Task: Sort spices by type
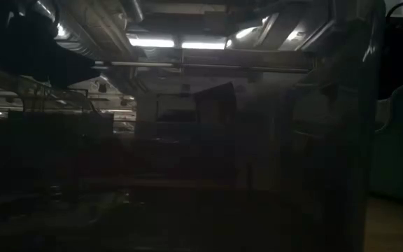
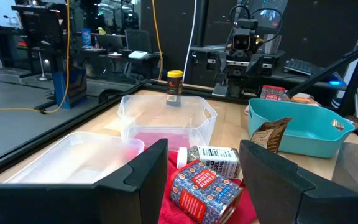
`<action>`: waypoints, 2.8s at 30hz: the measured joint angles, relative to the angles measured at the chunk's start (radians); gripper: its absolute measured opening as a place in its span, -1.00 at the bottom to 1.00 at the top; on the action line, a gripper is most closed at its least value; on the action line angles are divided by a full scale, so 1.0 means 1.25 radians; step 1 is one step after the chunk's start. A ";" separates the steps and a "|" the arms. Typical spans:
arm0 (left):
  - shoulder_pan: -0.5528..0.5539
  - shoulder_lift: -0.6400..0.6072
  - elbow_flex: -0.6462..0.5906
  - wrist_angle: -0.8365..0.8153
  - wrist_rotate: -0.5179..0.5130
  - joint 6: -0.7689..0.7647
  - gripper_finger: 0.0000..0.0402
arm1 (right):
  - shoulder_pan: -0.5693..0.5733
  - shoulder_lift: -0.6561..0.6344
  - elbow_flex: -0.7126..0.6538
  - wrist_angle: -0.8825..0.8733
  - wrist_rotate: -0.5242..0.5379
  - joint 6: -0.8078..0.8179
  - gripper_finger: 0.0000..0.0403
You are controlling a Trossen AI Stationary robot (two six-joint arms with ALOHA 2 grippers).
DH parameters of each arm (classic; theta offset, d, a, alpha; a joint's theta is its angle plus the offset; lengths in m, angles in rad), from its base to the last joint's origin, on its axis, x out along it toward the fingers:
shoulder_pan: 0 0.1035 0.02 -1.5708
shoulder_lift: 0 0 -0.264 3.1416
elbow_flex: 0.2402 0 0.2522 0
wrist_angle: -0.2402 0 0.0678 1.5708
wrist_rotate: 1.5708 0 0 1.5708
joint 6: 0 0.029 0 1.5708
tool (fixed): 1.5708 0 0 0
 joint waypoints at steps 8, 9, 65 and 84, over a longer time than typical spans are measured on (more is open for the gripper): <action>0.000 0.000 0.000 0.000 0.000 0.000 -0.08 | 0.000 0.000 0.000 0.001 0.000 0.000 0.31; 0.000 0.000 0.000 0.001 0.000 0.000 -0.08 | 0.000 0.000 0.000 0.001 0.000 0.000 0.31; 0.000 0.002 -0.001 0.072 -0.045 -0.270 -0.08 | 0.000 0.000 0.000 0.020 0.036 0.000 0.31; 0.000 0.372 0.098 0.316 -0.022 -0.166 -0.08 | 0.000 0.000 0.000 0.022 0.036 0.000 0.31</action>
